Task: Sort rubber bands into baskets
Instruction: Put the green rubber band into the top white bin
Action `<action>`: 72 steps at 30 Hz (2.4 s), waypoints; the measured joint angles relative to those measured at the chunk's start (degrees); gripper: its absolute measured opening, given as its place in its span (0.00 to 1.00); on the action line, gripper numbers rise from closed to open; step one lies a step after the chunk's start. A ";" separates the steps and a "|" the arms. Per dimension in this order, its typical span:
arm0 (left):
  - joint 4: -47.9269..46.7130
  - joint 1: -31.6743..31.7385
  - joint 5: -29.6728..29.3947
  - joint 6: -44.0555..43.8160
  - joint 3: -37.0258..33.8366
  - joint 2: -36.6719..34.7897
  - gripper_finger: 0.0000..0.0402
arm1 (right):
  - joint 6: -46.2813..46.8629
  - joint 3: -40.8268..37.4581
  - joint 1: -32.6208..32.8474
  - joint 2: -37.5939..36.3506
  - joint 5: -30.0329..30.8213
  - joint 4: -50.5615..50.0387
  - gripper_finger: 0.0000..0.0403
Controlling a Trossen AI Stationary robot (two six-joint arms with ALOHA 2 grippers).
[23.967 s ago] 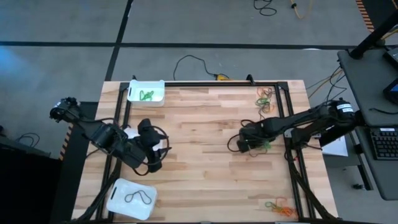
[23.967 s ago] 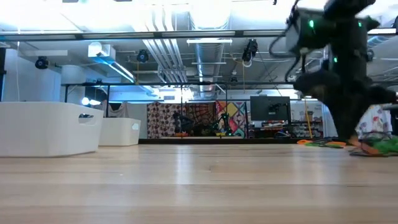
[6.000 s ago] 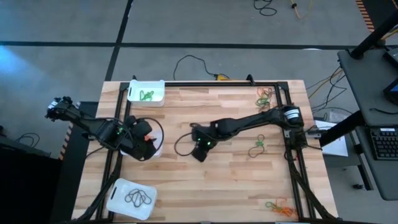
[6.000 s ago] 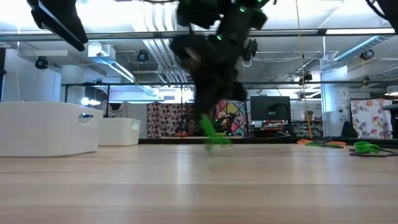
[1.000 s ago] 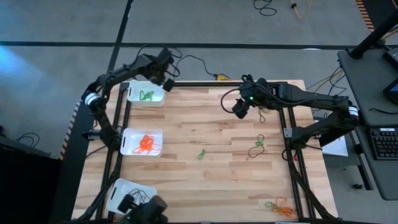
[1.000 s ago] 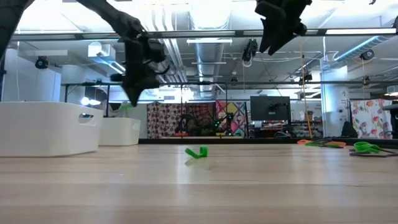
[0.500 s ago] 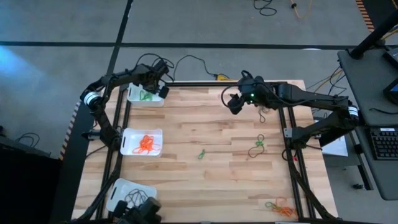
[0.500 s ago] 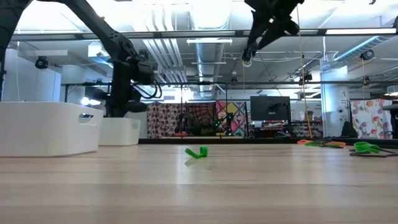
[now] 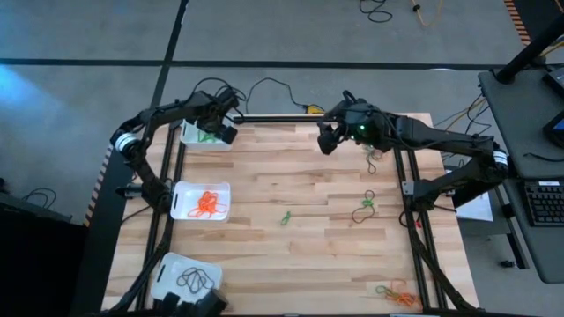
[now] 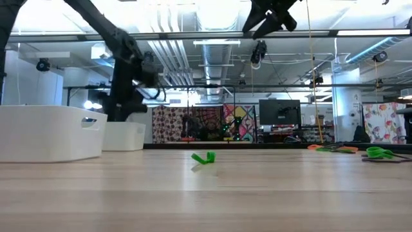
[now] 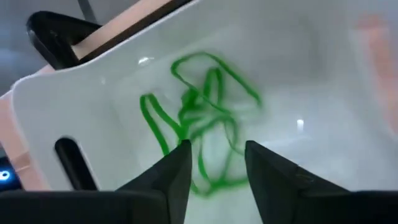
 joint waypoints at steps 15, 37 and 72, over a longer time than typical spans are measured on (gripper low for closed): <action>11.81 -25.73 9.64 -2.64 -3.40 -16.62 0.39 | -10.20 0.00 -4.00 4.64 -8.15 15.78 0.54; 42.41 -52.51 11.12 -14.48 -9.19 2.24 0.66 | -21.87 0.00 -5.25 2.36 -3.99 10.34 0.54; 28.75 -57.13 12.56 -9.65 5.63 17.89 0.19 | -14.00 -9.96 -6.26 1.95 -4.07 -20.29 0.54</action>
